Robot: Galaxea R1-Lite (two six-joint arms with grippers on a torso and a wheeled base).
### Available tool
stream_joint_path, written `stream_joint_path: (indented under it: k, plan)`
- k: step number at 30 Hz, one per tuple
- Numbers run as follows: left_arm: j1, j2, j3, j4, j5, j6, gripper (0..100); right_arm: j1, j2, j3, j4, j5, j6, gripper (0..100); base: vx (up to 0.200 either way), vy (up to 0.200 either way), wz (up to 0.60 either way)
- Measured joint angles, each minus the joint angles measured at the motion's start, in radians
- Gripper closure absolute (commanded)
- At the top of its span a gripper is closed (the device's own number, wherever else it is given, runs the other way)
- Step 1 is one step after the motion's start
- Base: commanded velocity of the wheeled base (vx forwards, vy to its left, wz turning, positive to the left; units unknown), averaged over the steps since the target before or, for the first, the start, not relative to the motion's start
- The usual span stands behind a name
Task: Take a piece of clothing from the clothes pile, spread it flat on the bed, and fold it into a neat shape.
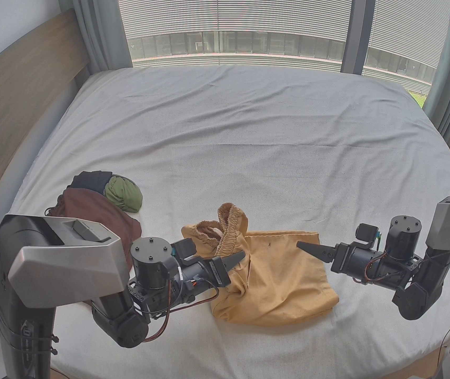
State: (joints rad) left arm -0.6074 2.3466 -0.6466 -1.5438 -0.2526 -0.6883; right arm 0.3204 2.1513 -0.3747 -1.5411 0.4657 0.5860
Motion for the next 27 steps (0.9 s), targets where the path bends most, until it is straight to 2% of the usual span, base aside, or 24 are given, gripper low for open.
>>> stream_joint_path:
  k: [16, 27]
  plan:
    - [-0.085, 0.066, -0.132, 0.050, -0.013, -0.012, 100, -0.092, -0.026, -0.066, 0.001, -0.002, 0.044, 0, 0.000, 0.000, 0.00]
    - [-0.153, 0.096, -0.219, 0.113, -0.012, -0.032, 100, -0.106, -0.029, -0.077, 0.001, -0.003, 0.045, 0, 0.000, 0.000, 0.00]
